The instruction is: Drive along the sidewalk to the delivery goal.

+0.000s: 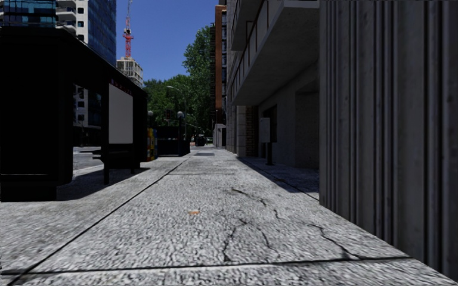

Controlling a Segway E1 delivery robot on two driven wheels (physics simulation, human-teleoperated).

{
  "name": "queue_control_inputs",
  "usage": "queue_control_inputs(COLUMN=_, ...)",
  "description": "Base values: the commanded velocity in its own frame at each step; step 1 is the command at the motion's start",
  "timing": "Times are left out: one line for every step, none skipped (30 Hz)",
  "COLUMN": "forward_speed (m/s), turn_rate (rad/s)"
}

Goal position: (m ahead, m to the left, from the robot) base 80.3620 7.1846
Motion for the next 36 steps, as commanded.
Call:
queue_control_inputs(forward_speed=2.00, turn_rate=0.00)
queue_control_inputs(forward_speed=2.00, turn_rate=0.00)
queue_control_inputs(forward_speed=2.00, turn_rate=0.00)
queue_control_inputs(forward_speed=2.00, turn_rate=0.00)
queue_control_inputs(forward_speed=2.00, turn_rate=0.00)
queue_control_inputs(forward_speed=2.00, turn_rate=0.00)
queue_control_inputs(forward_speed=2.00, turn_rate=0.00)
queue_control_inputs(forward_speed=2.00, turn_rate=0.00)
queue_control_inputs(forward_speed=2.00, turn_rate=0.00)
queue_control_inputs(forward_speed=2.00, turn_rate=0.00)
queue_control_inputs(forward_speed=2.00, turn_rate=0.00)
queue_control_inputs(forward_speed=2.00, turn_rate=0.00)
queue_control_inputs(forward_speed=2.00, turn_rate=0.00)
queue_control_inputs(forward_speed=2.00, turn_rate=0.00)
queue_control_inputs(forward_speed=2.00, turn_rate=0.00)
queue_control_inputs(forward_speed=2.00, turn_rate=0.00)
queue_control_inputs(forward_speed=2.00, turn_rate=0.00)
queue_control_inputs(forward_speed=2.00, turn_rate=0.02)
queue_control_inputs(forward_speed=2.00, turn_rate=0.07)
queue_control_inputs(forward_speed=2.00, turn_rate=0.07)
queue_control_inputs(forward_speed=2.00, turn_rate=0.11)
queue_control_inputs(forward_speed=2.00, turn_rate=0.12)
queue_control_inputs(forward_speed=2.00, turn_rate=0.14)
queue_control_inputs(forward_speed=2.00, turn_rate=0.18)
queue_control_inputs(forward_speed=2.00, turn_rate=0.18)
queue_control_inputs(forward_speed=2.00, turn_rate=0.19)
queue_control_inputs(forward_speed=2.00, turn_rate=0.19)
queue_control_inputs(forward_speed=2.00, turn_rate=0.20)
queue_control_inputs(forward_speed=2.00, turn_rate=0.20)
queue_control_inputs(forward_speed=2.00, turn_rate=0.20)
queue_control_inputs(forward_speed=2.00, turn_rate=0.20)
queue_control_inputs(forward_speed=2.00, turn_rate=0.20)
queue_control_inputs(forward_speed=2.00, turn_rate=0.20)
queue_control_inputs(forward_speed=2.00, turn_rate=0.20)
queue_control_inputs(forward_speed=2.00, turn_rate=0.25)
queue_control_inputs(forward_speed=2.00, turn_rate=0.27)
